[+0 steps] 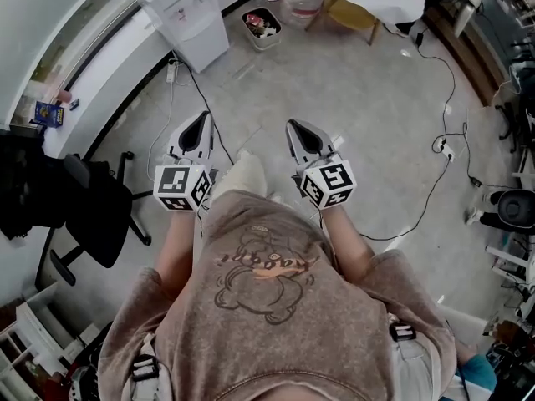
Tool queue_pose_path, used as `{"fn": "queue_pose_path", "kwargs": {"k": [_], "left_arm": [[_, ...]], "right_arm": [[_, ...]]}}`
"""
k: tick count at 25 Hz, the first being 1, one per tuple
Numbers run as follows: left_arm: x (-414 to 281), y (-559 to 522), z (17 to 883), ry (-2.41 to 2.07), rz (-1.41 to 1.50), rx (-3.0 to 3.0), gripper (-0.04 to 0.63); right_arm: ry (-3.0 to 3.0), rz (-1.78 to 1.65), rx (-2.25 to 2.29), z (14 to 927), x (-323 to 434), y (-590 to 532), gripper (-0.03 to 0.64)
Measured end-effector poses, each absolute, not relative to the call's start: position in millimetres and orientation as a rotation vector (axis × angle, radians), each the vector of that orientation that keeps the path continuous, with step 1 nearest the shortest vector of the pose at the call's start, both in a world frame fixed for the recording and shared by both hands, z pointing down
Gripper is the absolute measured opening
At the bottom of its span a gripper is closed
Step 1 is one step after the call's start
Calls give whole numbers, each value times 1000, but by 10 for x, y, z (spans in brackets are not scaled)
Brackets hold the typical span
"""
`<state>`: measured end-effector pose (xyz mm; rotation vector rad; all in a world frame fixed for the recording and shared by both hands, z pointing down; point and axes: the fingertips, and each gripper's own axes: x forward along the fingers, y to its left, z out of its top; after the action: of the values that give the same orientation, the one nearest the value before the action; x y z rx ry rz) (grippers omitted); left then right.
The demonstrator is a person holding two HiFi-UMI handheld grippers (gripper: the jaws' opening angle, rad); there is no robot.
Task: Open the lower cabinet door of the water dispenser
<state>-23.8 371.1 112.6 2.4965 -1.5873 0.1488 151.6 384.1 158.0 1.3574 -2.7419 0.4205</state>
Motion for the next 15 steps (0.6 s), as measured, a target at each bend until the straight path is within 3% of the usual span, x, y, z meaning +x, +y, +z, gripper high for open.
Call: {"fn": "queue_pose_path", "kwargs": {"k": [15], "left_arm": [[-250, 2042, 1085, -1546, 106, 2507, 12]], "right_arm": [[-2723, 451, 1370, 1556, 1443, 2198, 6]]}}
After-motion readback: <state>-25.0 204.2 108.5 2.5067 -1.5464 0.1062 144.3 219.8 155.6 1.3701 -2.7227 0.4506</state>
